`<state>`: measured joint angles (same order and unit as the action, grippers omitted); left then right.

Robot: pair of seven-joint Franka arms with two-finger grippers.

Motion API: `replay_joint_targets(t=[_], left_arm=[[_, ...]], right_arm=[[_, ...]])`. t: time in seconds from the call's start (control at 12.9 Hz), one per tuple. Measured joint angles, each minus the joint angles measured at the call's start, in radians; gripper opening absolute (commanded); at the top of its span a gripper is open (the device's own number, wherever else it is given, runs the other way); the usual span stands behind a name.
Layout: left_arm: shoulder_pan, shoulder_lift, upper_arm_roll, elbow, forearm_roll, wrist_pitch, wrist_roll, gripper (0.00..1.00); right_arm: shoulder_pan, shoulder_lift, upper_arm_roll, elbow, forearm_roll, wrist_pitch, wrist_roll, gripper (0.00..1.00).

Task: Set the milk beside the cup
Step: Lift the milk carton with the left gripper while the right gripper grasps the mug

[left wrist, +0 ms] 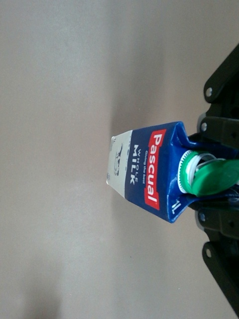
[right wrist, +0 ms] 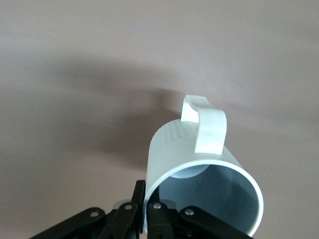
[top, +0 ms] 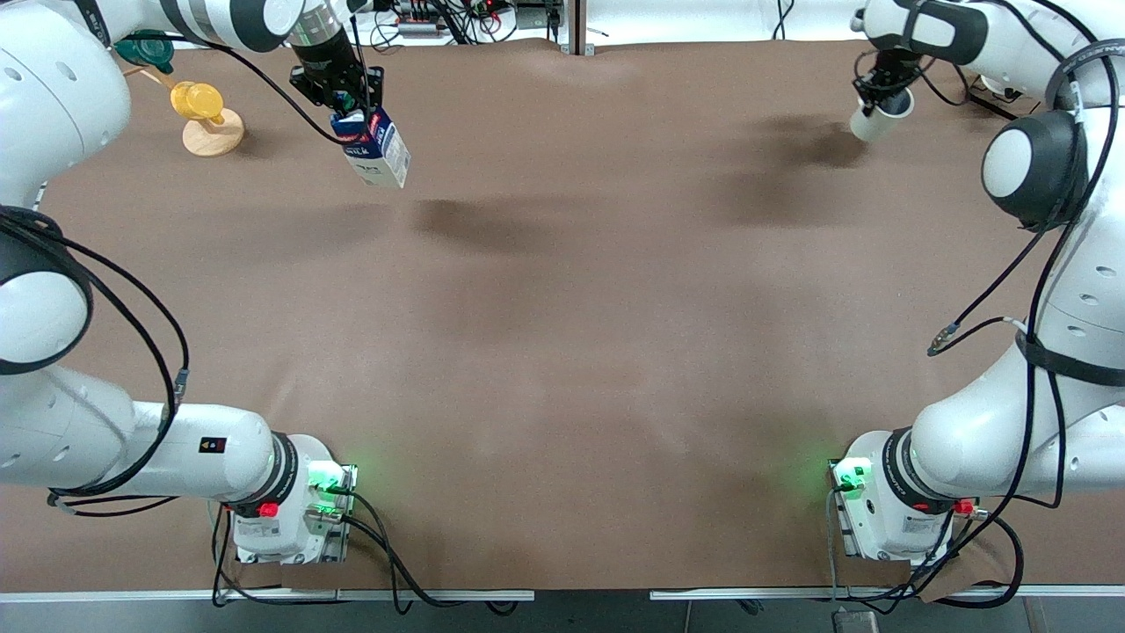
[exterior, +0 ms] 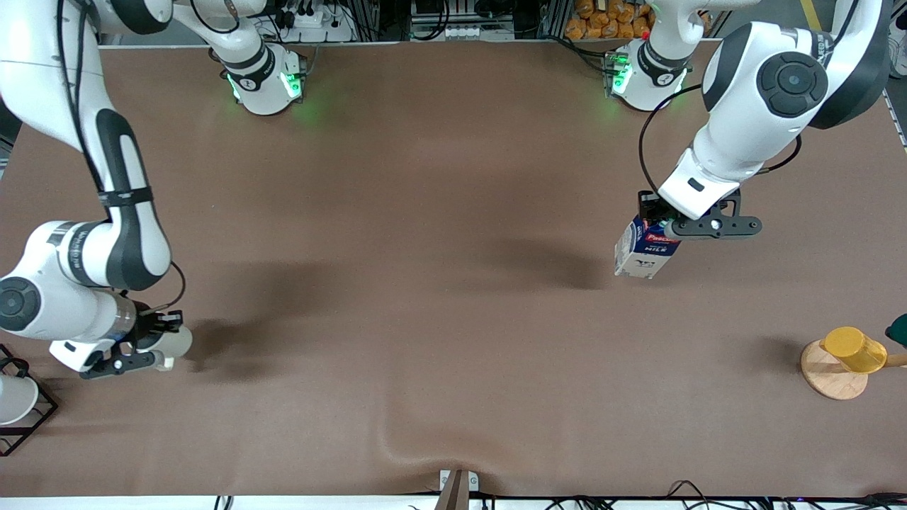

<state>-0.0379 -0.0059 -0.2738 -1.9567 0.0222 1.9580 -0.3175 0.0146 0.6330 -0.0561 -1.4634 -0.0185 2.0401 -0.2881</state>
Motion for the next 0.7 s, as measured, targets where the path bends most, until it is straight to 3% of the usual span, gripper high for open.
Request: replay_joint_targets(t=[0.31, 0.7], left_arm=[[0.000, -0.022, 0.000, 0.005, 0.000, -0.001, -0.007, 0.38], [0.000, -0.049, -0.021, 0.006, -0.004, -0.032, -0.030, 0.38]], right_arm=[[0.138, 0.001, 0.006, 0.014, 0.028, -0.001, 0.116, 0.00], [0.342, 0.007, 0.010, 0.034, 0.037, 0.000, 0.471, 0.00]])
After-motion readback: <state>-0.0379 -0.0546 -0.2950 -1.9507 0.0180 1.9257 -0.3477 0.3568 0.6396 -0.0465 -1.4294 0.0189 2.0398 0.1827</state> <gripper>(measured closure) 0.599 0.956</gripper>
